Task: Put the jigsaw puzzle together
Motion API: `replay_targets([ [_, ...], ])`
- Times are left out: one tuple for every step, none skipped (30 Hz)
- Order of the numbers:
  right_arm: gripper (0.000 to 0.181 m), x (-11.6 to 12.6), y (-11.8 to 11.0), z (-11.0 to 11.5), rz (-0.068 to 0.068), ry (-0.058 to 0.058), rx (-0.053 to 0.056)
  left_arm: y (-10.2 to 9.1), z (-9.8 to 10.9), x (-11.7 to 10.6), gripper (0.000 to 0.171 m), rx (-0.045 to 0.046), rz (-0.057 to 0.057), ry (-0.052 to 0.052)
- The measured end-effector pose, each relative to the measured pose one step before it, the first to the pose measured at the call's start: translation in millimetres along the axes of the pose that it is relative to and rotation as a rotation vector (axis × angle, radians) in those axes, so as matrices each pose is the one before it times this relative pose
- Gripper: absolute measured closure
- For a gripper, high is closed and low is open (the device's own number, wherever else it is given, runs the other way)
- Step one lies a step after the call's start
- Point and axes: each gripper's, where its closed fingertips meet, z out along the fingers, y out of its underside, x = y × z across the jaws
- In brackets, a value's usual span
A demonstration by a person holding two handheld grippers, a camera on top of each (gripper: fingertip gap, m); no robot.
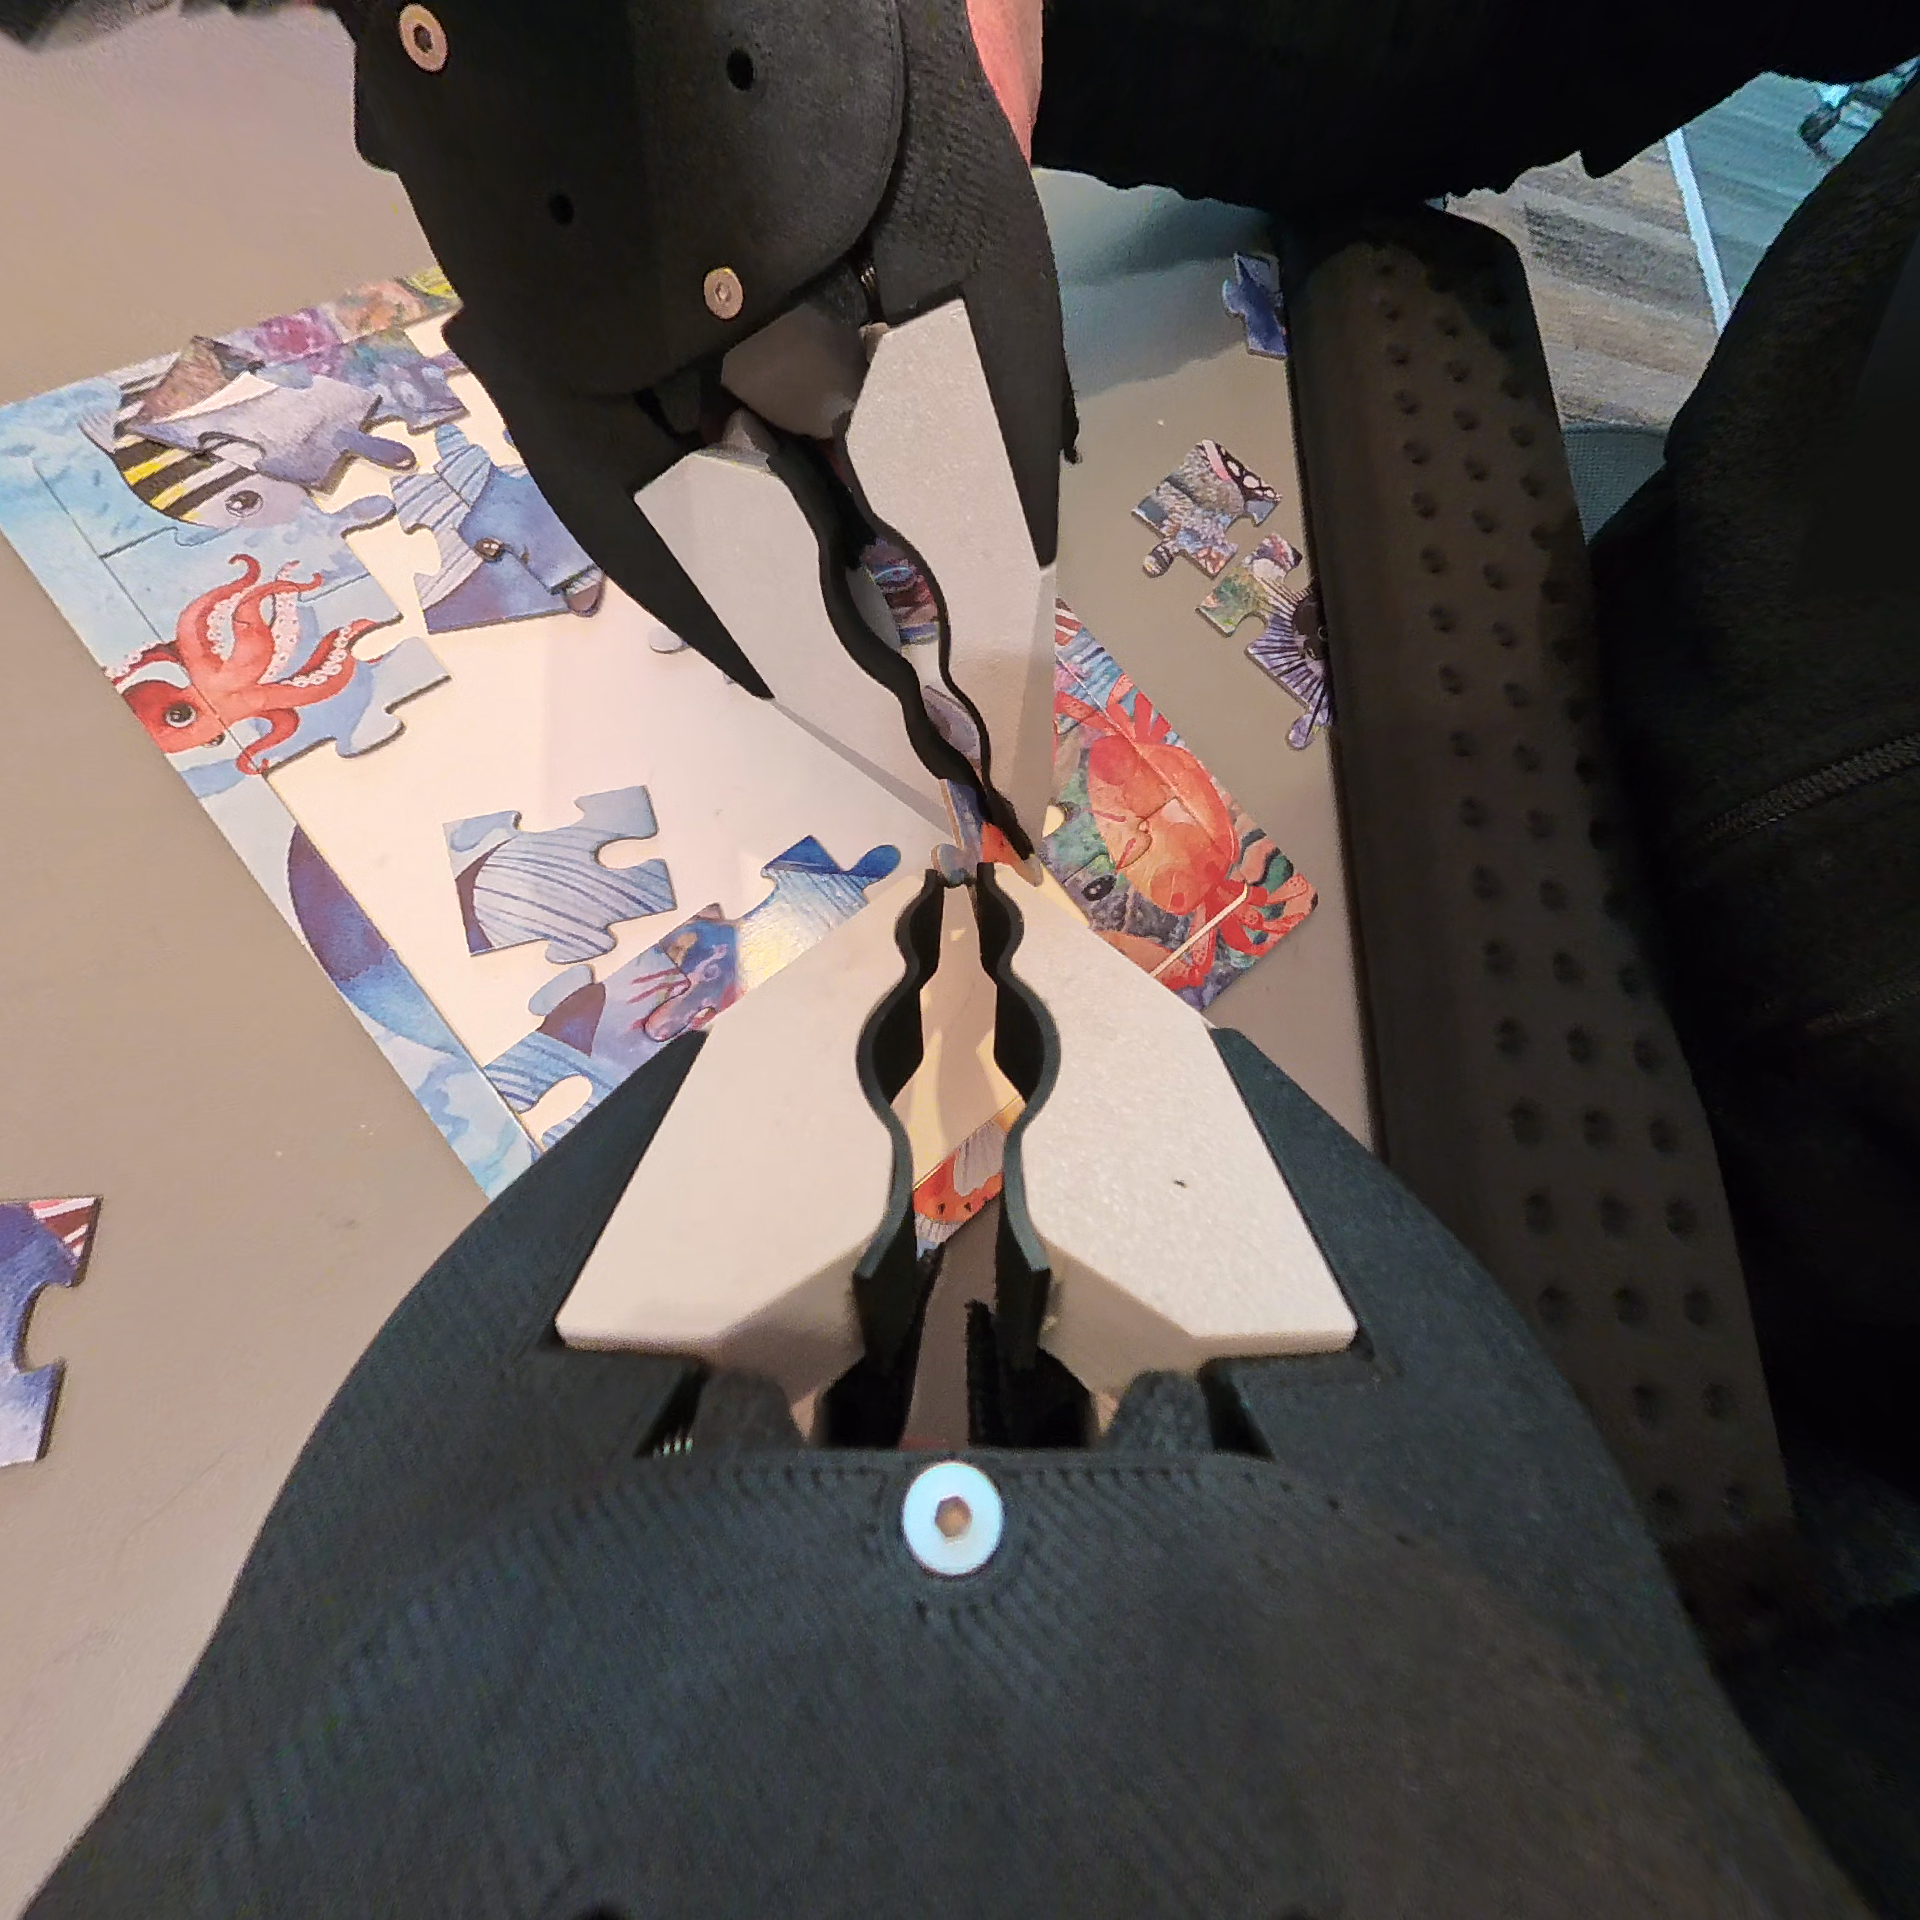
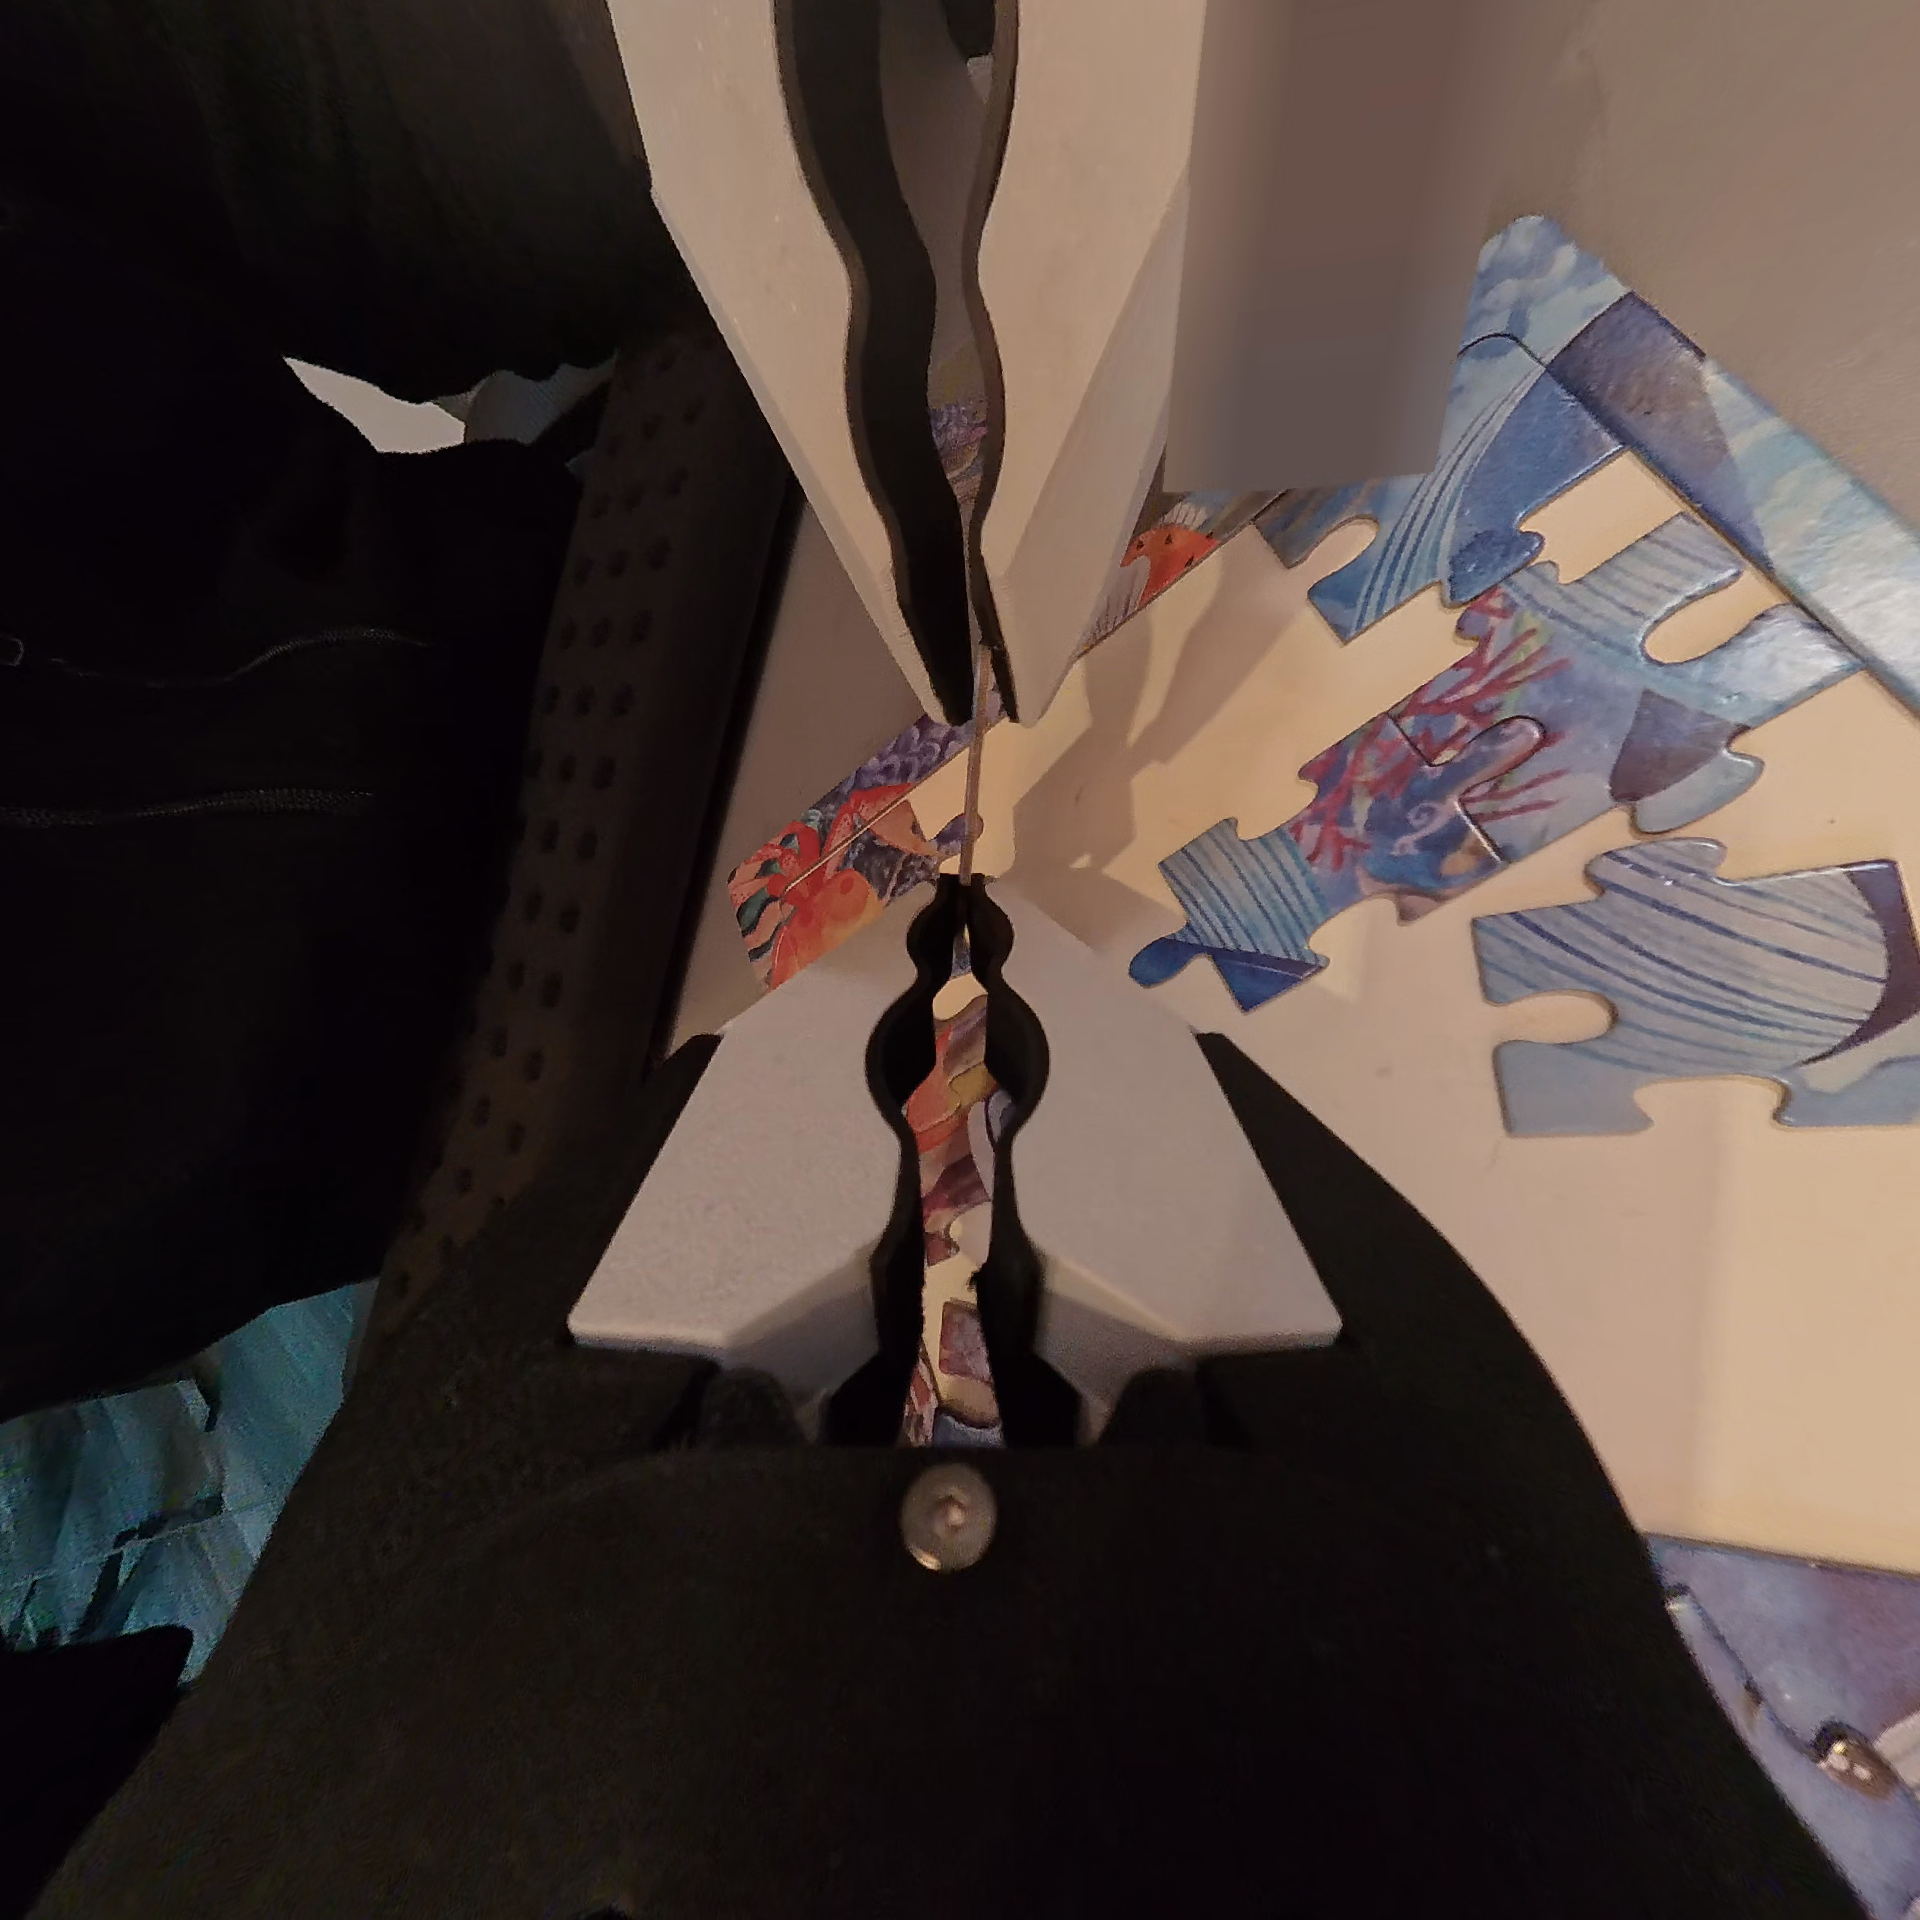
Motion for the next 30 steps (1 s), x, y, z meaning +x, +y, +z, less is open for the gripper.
replay_targets([
  [0.181, 1.11, -0.52, -0.27, 0.0019, 0.0047, 0.0042, 0.13, -0.42, -0.61, 0.167, 0.00028, -0.0018, -0.0027],
  [0.181, 0.88, -0.5, 0.07, 0.0036, 0.0023, 0.0029, 0.35, -0.27, -0.32, 0.167, -0.00051, -0.0013, -0.0009],
  [0.181, 0.38, -0.17, 0.38, 0.0038, -0.0006, 0.0019, 0.71, -0.05, -0.13, 0.167, -0.00229, -0.0012, -0.0001],
  [0.181, 0.54, -0.21, 0.51, 0.0023, 0.0015, 0.0012, 0.81, -0.01, -0.36, 0.167, -0.00263, -0.0011, -0.0008],
  [0.181, 0.84, -0.18, 0.56, 0.001, 0.0036, 0.0011, 0.57, -0.01, -0.25, 0.168, -0.00184, -0.002, 0.0008],
  [0.18, 0.48, -0.17, 0.58, 0.0023, 0.0007, 0.0013, 0.92, 0.0, -0.14, 0.169, -0.00249, -0.0016, 0.0008],
  [0.178, 0.28, -0.28, 0.51, 0.0043, -0.0008, 0.0021, 1.12, 0.04, -0.5, 0.169, -0.00385, -0.0012, -0.0016],
  [0.177, 0.61, -0.59, 0.14, 0.0063, 0.0008, 0.0038, 0.87, -0.18, -0.6, 0.169, -0.00318, -0.0012, -0.0026],
  [0.174, 0.8, -1.21, -0.16, 0.0067, 0.0011, 0.0073, 0.6, -0.43, -0.61, 0.17, -0.00065, -0.0015, -0.0019],
  [0.171, 1.06, -1.08, -0.32, 0.006, 0.0025, 0.0074, 0.17, -0.47, -0.43, 0.17, 0.00169, -0.0024, -0.0004],
  [0.169, 1.0, -0.85, -0.58, 0.004, 0.0038, 0.0058, 0.14, -0.52, -0.66, 0.171, 0.00212, -0.0023, -0.0012],
  [0.169, 1.37, -0.66, -0.8, 0.0013, 0.0068, 0.0047, 0.02, -0.61, -0.76, 0.171, 0.00276, -0.0031, -0.0017],
  [0.174, 1.7, -0.51, -0.95, -0.002, 0.0098, 0.004, -0.15, -0.59, -0.8, 0.171, 0.00416, -0.0035, -0.0013],
  [0.177, 1.67, -0.69, -0.86, -0.0038, 0.0113, 0.0052, -0.38, -0.78, -0.74, 0.171, 0.00542, -0.0039, -0.0004],
  [0.178, 0.79, -1.09, -0.81, 0.0003, 0.0046, 0.0061, -0.31, -1.0, -0.9, 0.17, 0.00547, -0.0038, -0.002],
  [0.18, 0.67, -1.31, -0.74, -0.0013, 0.0041, 0.0079, -0.18, -1.13, -1.72, 0.169, 0.00588, -0.0049, -0.0064],
  [0.181, 0.85, -1.88, -0.76, -0.0006, 0.0046, 0.0118, 0.15, -1.87, -2.49, 0.168, 0.00472, -0.0042, -0.0117],
  [0.181, 0.46, -2.54, -0.84, 0.0067, -0.0007, 0.0159, 0.74, -2.8, -3.13, 0.167, 0.00414, -0.0024, -0.0152],
  [0.181, 0.65, -2.84, -1.23, 0.0099, -0.0009, 0.0194, 0.56, -3.57, -3.07, 0.167, 0.0064, -0.003, -0.0148],
  [0.181, 0.75, -2.0, -1.39, 0.0097, -0.0023, 0.0146, 0.12, -4.25, -3.73, 0.169, 0.0099, -0.0053, -0.0188],
  [0.181, 0.45, -0.25, -1.08, 0.0048, -0.0021, 0.0039, -0.02, -4.82, -5.42, 0.17, 0.01086, -0.0075, -0.0284],
  [0.181, 0.63, -0.22, -0.79, 0.0008, 0.0011, 0.0038, 0.32, -4.86, -5.15, 0.17, 0.01029, -0.0111, -0.0232],
  [0.181, 0.24, -0.64, -0.37, 0.0024, -0.0006, 0.0048, -0.08, -4.65, -4.52, 0.171, 0.01294, -0.011, -0.0189],
  [0.181, 0.0, -0.52, -0.01, 0.0022, -0.0012, 0.0033, -0.41, -4.37, -3.91, 0.171, 0.01474, -0.0078, -0.0168],
  [0.181, 0.07, 0.02, 0.43, 0.0, 0.0008, -0.0005, 0.01, -3.61, -3.71, 0.171, 0.0097, -0.008, -0.0161],
  [0.181, -0.07, 0.74, 0.64, -0.0002, -0.0004, -0.0041, 0.65, -2.64, -4.39, 0.171, 0.00333, -0.007, -0.0203],
  [0.181, 0.08, 0.64, 0.68, 0.0017, -0.001, -0.0034, 1.07, -1.73, -4.36, 0.171, -0.00061, -0.0057, -0.0206],
  [0.181, 0.35, 0.2, 0.52, 0.0037, -0.0005, 0.0002, 0.73, -0.92, -2.28, 0.171, 0.00007, -0.0054, -0.0081],
  [0.181, 0.08, 0.13, 0.48, 0.0041, -0.0028, 0.0006, 0.7, -0.35, -0.67, 0.171, -0.00042, -0.0028, -0.0006],
  [0.181, -0.15, 0.07, 0.54, 0.0015, -0.0041, 0.0013, 1.11, 0.41, -0.58, 0.171, -0.00384, -0.0003, -0.0024],
])
